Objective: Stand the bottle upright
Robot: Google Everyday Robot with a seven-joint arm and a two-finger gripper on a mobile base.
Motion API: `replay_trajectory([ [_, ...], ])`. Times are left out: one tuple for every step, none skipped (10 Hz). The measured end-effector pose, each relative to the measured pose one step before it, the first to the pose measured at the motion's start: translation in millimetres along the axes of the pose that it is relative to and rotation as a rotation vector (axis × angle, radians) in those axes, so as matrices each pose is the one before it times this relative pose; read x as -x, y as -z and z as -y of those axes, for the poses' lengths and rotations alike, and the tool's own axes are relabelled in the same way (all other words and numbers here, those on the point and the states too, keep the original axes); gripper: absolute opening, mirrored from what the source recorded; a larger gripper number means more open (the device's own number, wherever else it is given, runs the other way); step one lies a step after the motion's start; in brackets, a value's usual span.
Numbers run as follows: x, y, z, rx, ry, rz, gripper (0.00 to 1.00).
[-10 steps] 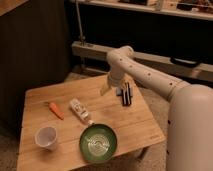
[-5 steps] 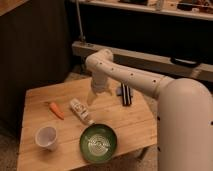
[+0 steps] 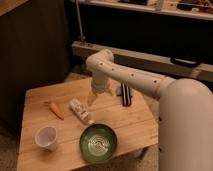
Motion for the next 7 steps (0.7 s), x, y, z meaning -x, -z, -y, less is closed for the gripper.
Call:
replay_trajectory([
  [6.38,2.61,9.47,-0.00256,0.02337,-0.01286,0.80],
  [8.23,1.64,14.26,-0.00427,0.02041,-0.00857,0.80],
  [10.71,0.07,20.86,-0.00747,0.02165,-0.00219,0.80],
  [9.43,-1.42,21.32,-0.01031,0.01809,0.00249,0.80],
  [8.56,-3.18,16.29,-0.01386,0.01146,0.00330,0.80],
  [7.93,-4.95,13.19,-0.01418,0.01027,0.01067,0.80],
  [5.43,-13.03,13.05,-0.01110,0.01110,0.02922,0.80],
])
